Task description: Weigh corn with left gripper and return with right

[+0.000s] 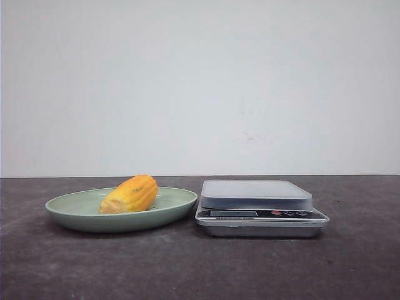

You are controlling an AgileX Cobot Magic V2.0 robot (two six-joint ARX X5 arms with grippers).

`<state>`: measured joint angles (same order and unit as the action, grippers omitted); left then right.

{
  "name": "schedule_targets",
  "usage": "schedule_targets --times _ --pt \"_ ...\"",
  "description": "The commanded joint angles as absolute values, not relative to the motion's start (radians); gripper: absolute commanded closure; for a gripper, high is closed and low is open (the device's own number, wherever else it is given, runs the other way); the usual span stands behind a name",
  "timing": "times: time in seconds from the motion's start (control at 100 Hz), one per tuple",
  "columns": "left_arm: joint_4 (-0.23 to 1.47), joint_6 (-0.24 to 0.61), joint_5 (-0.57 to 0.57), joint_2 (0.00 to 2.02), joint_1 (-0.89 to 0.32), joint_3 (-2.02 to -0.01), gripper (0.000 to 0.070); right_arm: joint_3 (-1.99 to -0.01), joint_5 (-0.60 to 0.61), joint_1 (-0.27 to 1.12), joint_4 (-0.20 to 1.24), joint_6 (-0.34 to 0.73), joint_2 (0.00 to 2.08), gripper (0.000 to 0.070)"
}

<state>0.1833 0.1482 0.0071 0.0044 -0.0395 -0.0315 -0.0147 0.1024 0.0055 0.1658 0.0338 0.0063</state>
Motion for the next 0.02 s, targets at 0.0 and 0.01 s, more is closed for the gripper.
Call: schedule_targets --times 0.0,0.01 --pt "0.187 0.139 0.012 0.003 -0.038 -0.014 0.0684 -0.013 0.105 0.004 0.157 0.037 0.004 0.0693" --pt "0.187 0.139 0.012 0.003 -0.038 -0.014 0.0684 -0.013 0.105 0.004 0.157 0.037 0.004 0.0693"
